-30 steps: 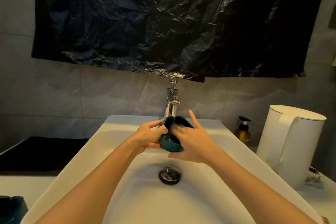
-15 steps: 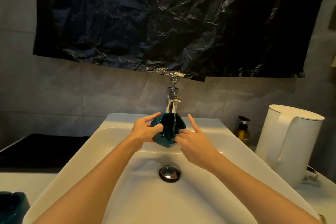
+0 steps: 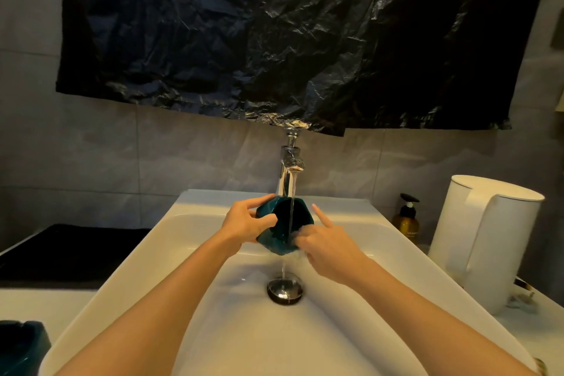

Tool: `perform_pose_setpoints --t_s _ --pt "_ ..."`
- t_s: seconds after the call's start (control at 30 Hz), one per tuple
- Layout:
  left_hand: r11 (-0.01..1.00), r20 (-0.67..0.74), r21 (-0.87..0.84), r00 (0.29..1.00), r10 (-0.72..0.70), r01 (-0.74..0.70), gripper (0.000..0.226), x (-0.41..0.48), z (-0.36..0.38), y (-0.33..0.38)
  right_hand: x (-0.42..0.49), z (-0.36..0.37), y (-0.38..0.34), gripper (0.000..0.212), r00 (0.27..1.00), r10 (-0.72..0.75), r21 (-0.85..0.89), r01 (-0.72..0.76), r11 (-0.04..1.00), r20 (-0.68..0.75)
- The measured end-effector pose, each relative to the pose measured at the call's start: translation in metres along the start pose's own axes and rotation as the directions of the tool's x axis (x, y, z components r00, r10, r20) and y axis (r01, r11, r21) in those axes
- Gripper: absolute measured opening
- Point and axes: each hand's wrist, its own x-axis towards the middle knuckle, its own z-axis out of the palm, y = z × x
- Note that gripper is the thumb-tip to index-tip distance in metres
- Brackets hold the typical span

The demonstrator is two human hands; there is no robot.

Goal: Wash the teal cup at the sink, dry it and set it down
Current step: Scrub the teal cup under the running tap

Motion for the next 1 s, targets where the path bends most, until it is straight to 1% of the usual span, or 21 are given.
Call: perform_pose_setpoints --t_s 0.03,0.07,0.1,0.17,0.23,0.33,0.4,0.43,0.47,0.5,0.53,0.57,0.6,0.63,0.7,0.77,0.83,0.87,0.9,0.93,1.0 --pt "1.000 -0.004 -0.008 1.000 -0.007 0.007 0.047 0.000 0.000 0.000 -0.001 0.000 0.001 0.038 1.000 0.009 -0.024 -0.009 1.000 0.012" --pt "1.000 -0.006 -0.018 1.000 -0.015 0.015 0.046 0.000 0.000 0.001 -0.001 0.001 0.000 0.039 1.000 0.020 0.008 -0.020 1.000 0.019" --pt "0.999 -0.007 -0.030 1.000 -0.025 0.025 0.045 0.000 0.000 0.002 0.000 0.002 -0.005 0.041 1.000 0.027 0.088 -0.026 0.996 -0.008" --pt "0.997 -0.002 -0.056 0.999 -0.046 0.046 0.043 -0.001 -0.001 0.002 0.001 -0.001 -0.016 0.049 0.999 0.045 0.271 -0.052 0.961 0.032" --pt "0.995 0.026 -0.068 0.997 -0.073 0.074 0.041 -0.001 -0.002 0.002 0.006 0.000 -0.015 0.054 0.997 -0.049 0.232 0.062 0.971 -0.059" --pt "0.989 0.106 -0.062 0.986 -0.126 0.133 0.037 -0.004 0.001 0.003 0.010 0.002 -0.004 0.064 0.980 -0.179 0.022 0.181 0.983 -0.084" --pt "0.987 0.130 -0.057 0.982 -0.140 0.149 0.036 -0.005 0.003 0.004 0.009 0.000 0.001 0.072 0.987 -0.138 -0.116 0.128 0.985 -0.082" --pt "0.987 0.122 -0.060 0.982 -0.143 0.152 0.037 -0.004 0.003 0.005 0.006 -0.002 0.001 0.073 0.992 -0.098 -0.171 0.084 0.982 -0.074" --pt "0.986 0.111 -0.065 0.983 -0.146 0.154 0.037 -0.004 0.003 0.004 0.005 -0.005 0.000 0.072 0.992 -0.096 -0.199 0.077 0.977 -0.087" --pt "0.985 0.100 -0.075 0.983 -0.151 0.159 0.037 -0.003 0.001 0.004 0.005 -0.006 -0.002 0.067 0.990 -0.107 -0.176 0.090 0.980 -0.091" --pt "0.983 0.097 -0.085 0.983 -0.155 0.163 0.037 -0.003 0.000 0.004 0.004 -0.006 -0.005 0.063 0.989 -0.117 -0.106 0.107 0.989 -0.091" --pt "0.982 0.104 -0.088 0.982 -0.158 0.168 0.036 -0.004 0.000 0.004 0.005 -0.007 -0.008 0.062 0.985 -0.138 -0.034 0.135 0.990 -0.100" --pt "0.982 0.121 -0.082 0.980 -0.159 0.170 0.036 -0.004 0.000 0.005 0.006 -0.007 -0.010 0.064 0.982 -0.164 -0.008 0.164 0.987 -0.098" --pt "0.983 0.141 -0.071 0.977 -0.158 0.169 0.035 -0.005 0.001 0.005 0.008 -0.006 -0.008 0.068 0.979 -0.177 -0.028 0.175 0.984 -0.106" --pt "0.984 0.152 -0.058 0.976 -0.157 0.168 0.034 -0.006 0.001 0.005 0.009 -0.005 -0.003 0.074 0.988 -0.116 -0.114 0.104 0.988 -0.099" --pt "0.983 0.127 -0.065 0.978 -0.164 0.173 0.033 -0.005 0.001 0.004 0.006 -0.009 -0.002 0.066 0.995 -0.078 -0.154 0.067 0.986 -0.068" --pt "0.982 0.120 -0.058 0.978 -0.171 0.178 0.032 -0.004 -0.001 0.003 0.005 -0.007 -0.006 0.052 0.993 -0.099 -0.039 0.097 0.995 -0.060" --pt "0.981 0.135 -0.055 0.975 -0.177 0.186 0.031 -0.005 -0.001 0.003 0.005 -0.006 -0.009 0.052 0.989 -0.131 0.034 0.133 0.990 -0.070" --pt "0.980 0.160 -0.053 0.970 -0.183 0.194 0.030 -0.006 -0.001 0.002 0.006 -0.005 -0.010 0.055 0.983 -0.165 0.051 0.170 0.984 -0.084" --pt "0.979 0.187 -0.049 0.965 -0.185 0.197 0.030 -0.007 0.000 0.003 0.008 -0.004 -0.007 0.060 0.979 -0.184 0.020 0.186 0.982 -0.086" --pt "0.979 0.205 -0.045 0.961 -0.186 0.199 0.030 -0.007 0.001 0.004 0.010 -0.004 0.001 0.072 0.985 -0.143 -0.069 0.137 0.988 -0.095"
